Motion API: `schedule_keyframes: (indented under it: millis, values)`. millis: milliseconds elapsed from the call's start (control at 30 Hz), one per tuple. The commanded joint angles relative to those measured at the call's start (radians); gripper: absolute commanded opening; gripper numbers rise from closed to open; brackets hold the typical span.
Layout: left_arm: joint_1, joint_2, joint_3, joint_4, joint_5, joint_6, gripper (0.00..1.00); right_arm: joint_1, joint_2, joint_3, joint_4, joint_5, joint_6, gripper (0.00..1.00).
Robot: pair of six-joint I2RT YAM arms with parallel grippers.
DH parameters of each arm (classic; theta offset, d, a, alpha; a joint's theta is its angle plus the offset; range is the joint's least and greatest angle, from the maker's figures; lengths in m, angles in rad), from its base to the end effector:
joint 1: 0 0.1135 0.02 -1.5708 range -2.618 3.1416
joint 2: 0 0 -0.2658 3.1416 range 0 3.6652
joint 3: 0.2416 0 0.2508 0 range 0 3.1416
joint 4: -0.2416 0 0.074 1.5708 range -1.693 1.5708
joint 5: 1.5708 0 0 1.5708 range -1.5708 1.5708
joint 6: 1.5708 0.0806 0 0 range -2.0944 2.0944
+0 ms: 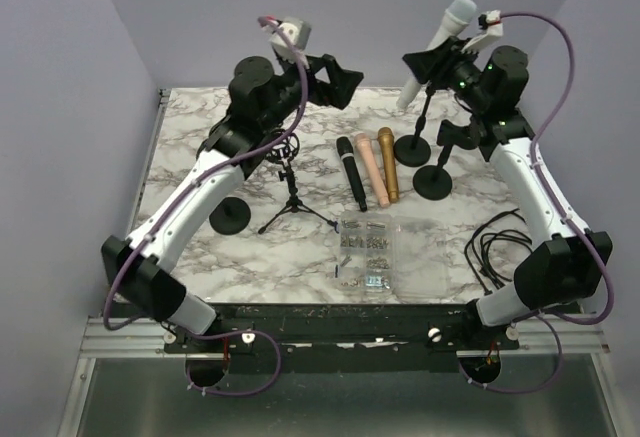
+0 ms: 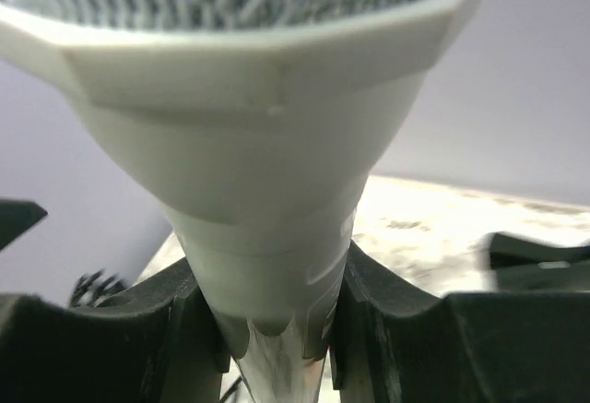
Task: Remove the microphone from the stand
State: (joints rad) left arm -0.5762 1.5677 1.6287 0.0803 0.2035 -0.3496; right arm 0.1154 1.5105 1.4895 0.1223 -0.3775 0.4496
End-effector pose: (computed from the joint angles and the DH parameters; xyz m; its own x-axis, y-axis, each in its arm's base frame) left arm 0.3349 -0.2370 0.4756 -0.1293 -0.3160 -0.9399 0.6994 0.6429 -0.3124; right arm 0.3908 0.0752 0.4488 -0.1144 0.3935 -0.9122 -0.4681 0.7886 0.3988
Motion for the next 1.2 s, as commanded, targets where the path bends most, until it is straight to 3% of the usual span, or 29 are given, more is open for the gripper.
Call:
schedule_keyframes:
  millis: [0,267,367,500,633,933,1167]
  values:
    - [0.023,-0.212,-0.175,-0.136,-0.133,-0.028,0.98,0.110,-0.011,-0.046,0.015,-0.022,0.058,0.01]
    - [0.061,-0.498,-0.286,-0.245,-0.226,0.192,0.98,0.324,0.069,-0.034,-0.120,0.117,-0.040,0.01]
    - [0.061,-0.634,-0.393,-0.172,-0.322,0.239,0.98,0.365,0.130,0.004,-0.217,0.160,-0.053,0.01]
    - [0.059,-0.766,-0.550,-0.035,-0.322,0.272,0.98,0.431,0.252,0.081,-0.354,0.231,-0.090,0.01]
    - [0.053,-0.794,-0.595,-0.034,-0.407,0.277,0.98,0.482,0.376,0.170,-0.475,0.303,-0.123,0.01]
    - [0.015,-0.858,-0.658,0.039,-0.480,0.330,0.98,0.523,0.523,0.209,-0.537,0.393,-0.141,0.01]
    - [0.005,-0.877,-0.687,0.075,-0.508,0.357,0.98,0.524,0.631,0.256,-0.553,0.398,-0.154,0.09]
